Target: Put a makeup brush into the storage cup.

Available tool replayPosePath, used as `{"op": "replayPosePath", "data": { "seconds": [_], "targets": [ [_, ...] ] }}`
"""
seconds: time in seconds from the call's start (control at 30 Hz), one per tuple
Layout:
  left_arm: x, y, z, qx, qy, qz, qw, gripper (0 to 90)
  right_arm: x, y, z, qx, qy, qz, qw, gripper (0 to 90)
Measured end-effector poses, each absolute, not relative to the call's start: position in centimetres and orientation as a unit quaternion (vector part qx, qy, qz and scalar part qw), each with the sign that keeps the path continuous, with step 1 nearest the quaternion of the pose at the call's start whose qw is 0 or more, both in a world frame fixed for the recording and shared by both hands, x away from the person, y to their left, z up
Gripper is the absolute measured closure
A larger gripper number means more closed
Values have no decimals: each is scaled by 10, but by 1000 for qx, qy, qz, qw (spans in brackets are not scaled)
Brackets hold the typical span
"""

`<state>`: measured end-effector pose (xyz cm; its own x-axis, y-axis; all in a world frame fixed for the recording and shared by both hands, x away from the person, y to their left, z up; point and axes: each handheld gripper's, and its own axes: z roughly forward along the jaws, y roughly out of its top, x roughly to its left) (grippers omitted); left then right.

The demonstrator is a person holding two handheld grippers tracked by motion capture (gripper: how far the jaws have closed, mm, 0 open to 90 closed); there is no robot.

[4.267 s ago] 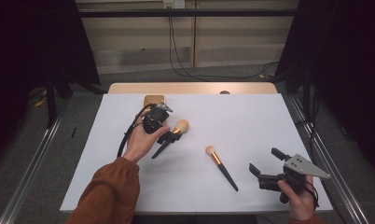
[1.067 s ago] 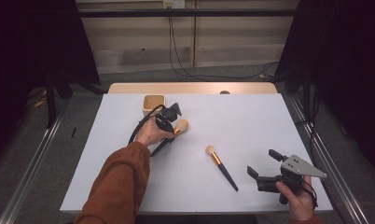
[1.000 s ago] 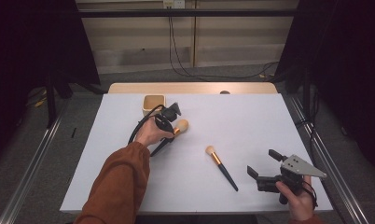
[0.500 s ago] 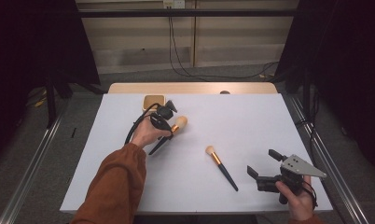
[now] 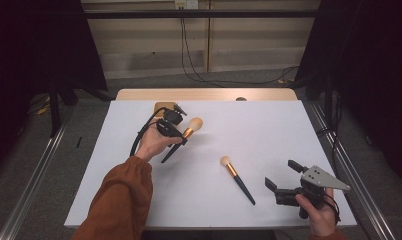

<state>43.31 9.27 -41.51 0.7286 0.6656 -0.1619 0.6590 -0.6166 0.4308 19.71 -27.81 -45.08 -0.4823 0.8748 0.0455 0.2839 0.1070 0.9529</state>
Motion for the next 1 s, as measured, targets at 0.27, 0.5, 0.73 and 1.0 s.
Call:
{"op": "replayPosePath", "data": {
  "seconds": [0.27, 0.5, 0.73, 1.0],
  "targets": [
    [429, 98, -410, 888, 370, 14, 273, 722, 197, -278, -451, 423, 685, 519, 285, 2],
    [423, 106, -401, 880, 361, 9, 310, 722, 197, -279, -450, 423, 685, 519, 286, 2],
    [416, 113, -391, 870, 351, 17, 346, 722, 197, -279, -450, 423, 685, 520, 286, 2],
    [412, 121, -385, 847, 355, 30, 395, 722, 197, -279, -450, 423, 685, 520, 285, 2]
  ]
}}
